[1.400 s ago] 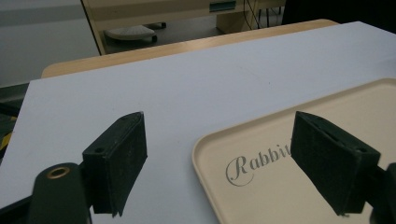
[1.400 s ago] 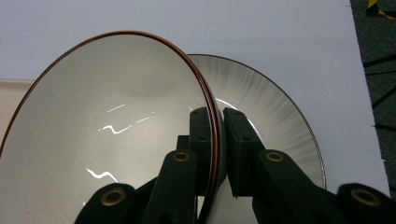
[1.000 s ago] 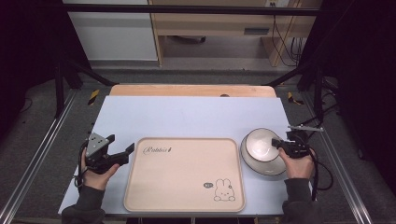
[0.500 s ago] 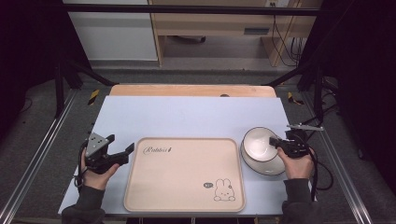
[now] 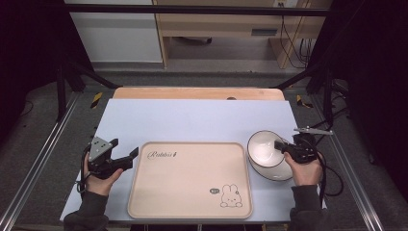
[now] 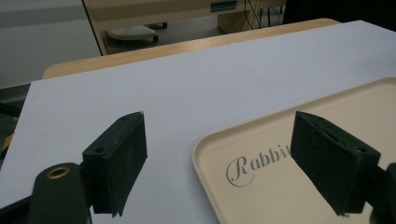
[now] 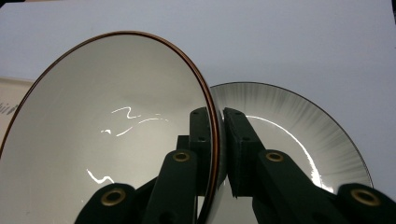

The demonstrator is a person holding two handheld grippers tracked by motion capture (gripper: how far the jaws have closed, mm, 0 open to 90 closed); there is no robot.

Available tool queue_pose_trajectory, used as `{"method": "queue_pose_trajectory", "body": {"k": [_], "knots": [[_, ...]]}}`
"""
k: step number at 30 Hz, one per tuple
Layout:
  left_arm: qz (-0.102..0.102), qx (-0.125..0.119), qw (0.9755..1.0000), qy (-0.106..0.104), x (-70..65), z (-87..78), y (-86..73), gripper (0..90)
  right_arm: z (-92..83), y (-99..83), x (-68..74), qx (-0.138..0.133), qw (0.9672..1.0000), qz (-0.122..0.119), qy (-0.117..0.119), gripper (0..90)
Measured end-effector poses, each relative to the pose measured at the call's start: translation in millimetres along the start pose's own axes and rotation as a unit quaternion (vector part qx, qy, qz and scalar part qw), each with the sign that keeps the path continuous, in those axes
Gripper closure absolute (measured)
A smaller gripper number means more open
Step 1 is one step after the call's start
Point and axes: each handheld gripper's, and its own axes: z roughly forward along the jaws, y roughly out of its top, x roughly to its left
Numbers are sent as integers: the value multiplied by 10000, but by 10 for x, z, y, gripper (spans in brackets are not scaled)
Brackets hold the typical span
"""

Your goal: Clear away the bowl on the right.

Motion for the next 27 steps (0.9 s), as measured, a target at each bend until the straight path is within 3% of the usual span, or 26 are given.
{"method": "queue_pose_trajectory", "body": {"k": [27], "knots": [[14, -20, 10000, -19, -7, -11, -4, 183, -54, 58, 337, -103, 9981, -346, 500, 826]]}}
